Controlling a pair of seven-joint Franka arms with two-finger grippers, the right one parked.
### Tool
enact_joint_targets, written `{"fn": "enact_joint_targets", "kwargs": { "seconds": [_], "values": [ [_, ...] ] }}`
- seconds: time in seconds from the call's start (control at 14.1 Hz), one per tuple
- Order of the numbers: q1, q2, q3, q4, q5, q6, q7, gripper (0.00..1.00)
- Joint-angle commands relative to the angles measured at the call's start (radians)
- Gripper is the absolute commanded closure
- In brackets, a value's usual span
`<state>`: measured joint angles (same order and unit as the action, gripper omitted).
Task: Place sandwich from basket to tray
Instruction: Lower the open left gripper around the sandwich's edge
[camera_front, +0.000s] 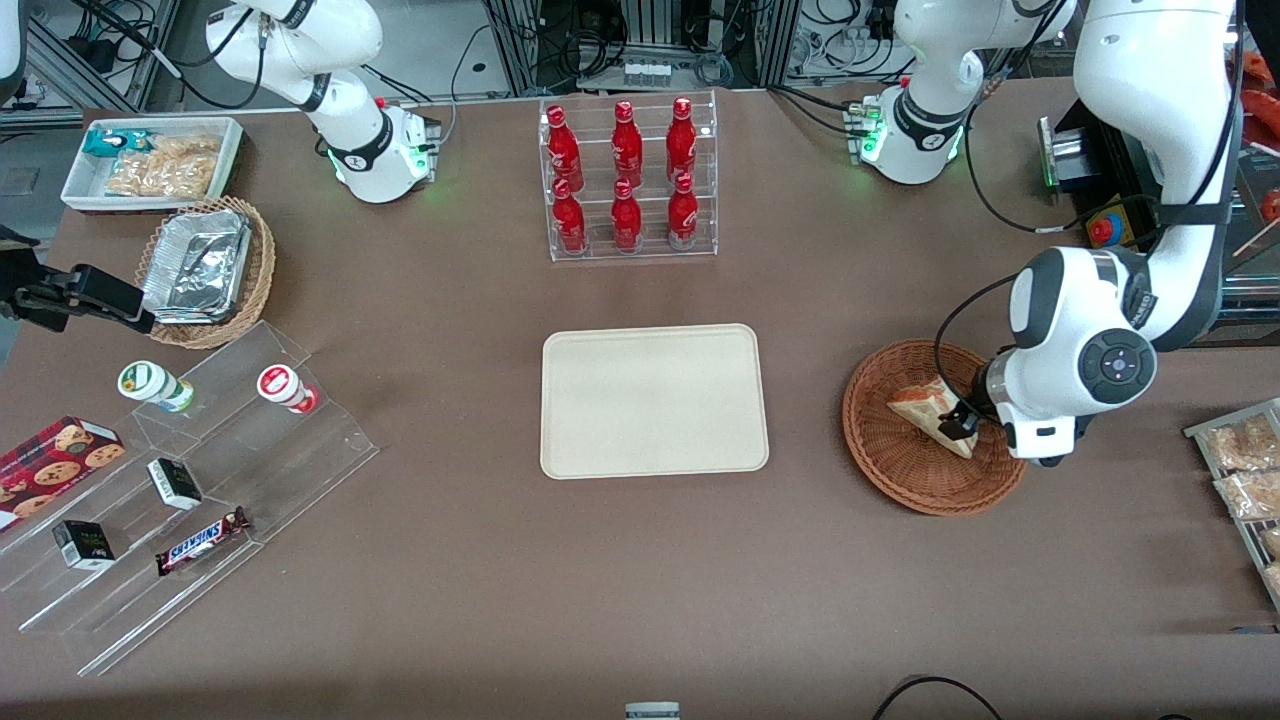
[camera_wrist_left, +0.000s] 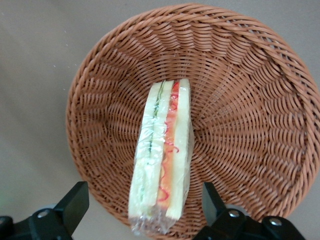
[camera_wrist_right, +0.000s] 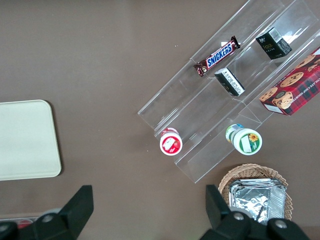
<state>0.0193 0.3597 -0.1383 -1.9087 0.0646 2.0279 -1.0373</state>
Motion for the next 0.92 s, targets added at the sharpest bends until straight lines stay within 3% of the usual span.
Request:
{"fn": "enact_joint_targets", "kwargs": {
  "seconds": [0.0, 0.57, 0.64, 0.85],
  "values": [
    [-0.004, 0.021, -0.001, 0.000, -0.005, 0.020, -0.035, 0.00],
    [-0.006, 0.053, -0.006, -0.076, -0.008, 0.169, -0.040, 0.00],
    [-0.006, 0.057, -0.006, -0.078, -0.009, 0.172, -0.040, 0.04],
    [-0.019, 0.058, -0.006, -0.076, -0.011, 0.172, -0.086, 0.46]
  ]
}}
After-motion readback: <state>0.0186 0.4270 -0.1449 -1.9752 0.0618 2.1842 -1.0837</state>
